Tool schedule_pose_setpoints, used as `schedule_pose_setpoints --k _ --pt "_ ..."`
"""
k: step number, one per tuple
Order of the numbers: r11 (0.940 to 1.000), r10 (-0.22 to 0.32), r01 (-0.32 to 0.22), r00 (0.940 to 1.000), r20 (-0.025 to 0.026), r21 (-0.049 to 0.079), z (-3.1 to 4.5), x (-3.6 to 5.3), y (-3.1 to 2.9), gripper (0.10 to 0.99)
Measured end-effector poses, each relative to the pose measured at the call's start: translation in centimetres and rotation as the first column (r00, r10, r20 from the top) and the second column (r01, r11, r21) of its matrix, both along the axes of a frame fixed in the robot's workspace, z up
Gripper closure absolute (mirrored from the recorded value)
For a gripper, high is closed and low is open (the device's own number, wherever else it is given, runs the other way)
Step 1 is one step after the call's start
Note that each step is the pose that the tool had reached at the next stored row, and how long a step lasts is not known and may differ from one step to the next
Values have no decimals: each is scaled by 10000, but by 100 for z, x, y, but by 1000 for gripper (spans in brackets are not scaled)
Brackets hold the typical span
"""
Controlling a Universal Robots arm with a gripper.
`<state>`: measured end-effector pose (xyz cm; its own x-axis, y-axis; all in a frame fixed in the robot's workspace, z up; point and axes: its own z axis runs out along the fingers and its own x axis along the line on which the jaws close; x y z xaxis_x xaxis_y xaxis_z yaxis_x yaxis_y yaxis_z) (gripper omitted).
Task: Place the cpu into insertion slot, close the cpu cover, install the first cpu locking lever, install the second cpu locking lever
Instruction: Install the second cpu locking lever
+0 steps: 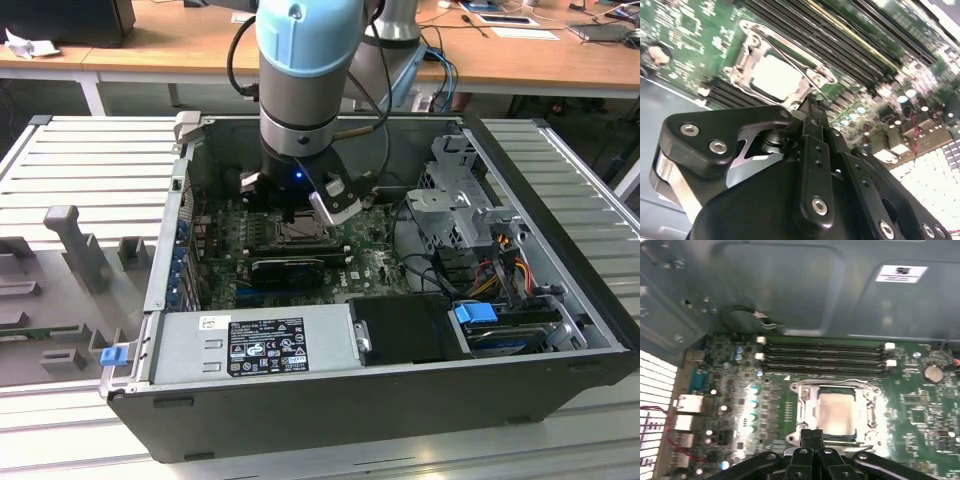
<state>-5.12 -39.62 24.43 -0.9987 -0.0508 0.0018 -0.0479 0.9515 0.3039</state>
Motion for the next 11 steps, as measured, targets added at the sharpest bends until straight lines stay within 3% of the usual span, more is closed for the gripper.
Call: schedule_pose_setpoints --k 4,6,9,11 --pt "10000 2 -2 10000 -37 3 -6 140 0 980" --pt "10000 1 -1 10000 -43 -2 -19 150 -19 980" --pt "10000 1 -1 10000 -46 1 -59 151 -124 980" --pt "10000 -2 2 10000 -45 1 -70 138 -130 980"
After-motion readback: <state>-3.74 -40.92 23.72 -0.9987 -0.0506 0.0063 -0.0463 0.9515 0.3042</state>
